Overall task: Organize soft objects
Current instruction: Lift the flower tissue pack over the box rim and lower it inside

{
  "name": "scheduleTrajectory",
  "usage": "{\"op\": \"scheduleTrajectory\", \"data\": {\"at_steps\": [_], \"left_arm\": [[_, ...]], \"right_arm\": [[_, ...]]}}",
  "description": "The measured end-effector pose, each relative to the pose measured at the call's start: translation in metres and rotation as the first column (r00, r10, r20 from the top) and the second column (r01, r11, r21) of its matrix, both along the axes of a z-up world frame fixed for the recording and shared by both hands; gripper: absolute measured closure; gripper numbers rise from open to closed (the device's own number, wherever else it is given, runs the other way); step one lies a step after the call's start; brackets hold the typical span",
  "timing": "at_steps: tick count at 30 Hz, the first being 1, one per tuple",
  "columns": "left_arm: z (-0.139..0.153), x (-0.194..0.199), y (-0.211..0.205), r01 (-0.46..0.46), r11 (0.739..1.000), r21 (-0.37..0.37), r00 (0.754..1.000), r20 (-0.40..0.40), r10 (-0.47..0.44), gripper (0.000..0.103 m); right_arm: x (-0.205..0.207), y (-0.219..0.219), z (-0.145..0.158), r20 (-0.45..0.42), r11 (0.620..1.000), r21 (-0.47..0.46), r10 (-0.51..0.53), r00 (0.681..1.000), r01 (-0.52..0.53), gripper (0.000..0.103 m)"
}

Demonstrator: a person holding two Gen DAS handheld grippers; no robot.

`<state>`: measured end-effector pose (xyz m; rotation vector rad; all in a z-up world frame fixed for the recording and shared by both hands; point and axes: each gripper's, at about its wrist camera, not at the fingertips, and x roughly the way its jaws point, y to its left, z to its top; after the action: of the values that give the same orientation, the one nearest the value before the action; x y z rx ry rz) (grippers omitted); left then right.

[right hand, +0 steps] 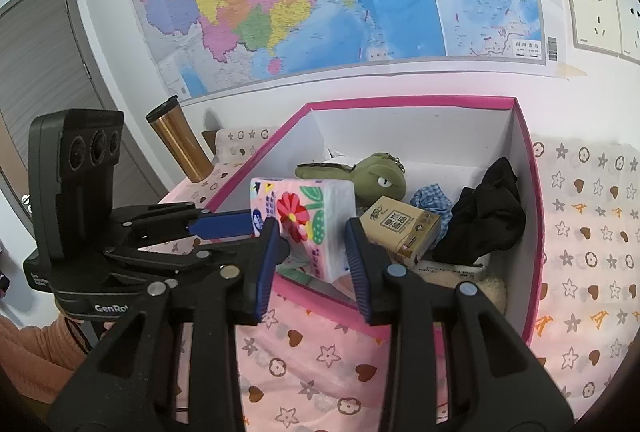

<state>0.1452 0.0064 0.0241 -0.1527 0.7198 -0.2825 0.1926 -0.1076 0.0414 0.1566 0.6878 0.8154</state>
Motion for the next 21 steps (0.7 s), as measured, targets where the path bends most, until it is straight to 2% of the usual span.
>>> {"op": "scheduleTrajectory", "data": {"at_steps": [21], "left_arm": [[-0.007, 0.014, 0.002, -0.009, 1.0, -0.002, 0.999, -0.034, 0.009, 0.065]], "right_arm": [[0.01, 0.003, -0.007, -0.042, 1.0, 0.001, -0.01, 0.999, 0.01, 0.066]]}}
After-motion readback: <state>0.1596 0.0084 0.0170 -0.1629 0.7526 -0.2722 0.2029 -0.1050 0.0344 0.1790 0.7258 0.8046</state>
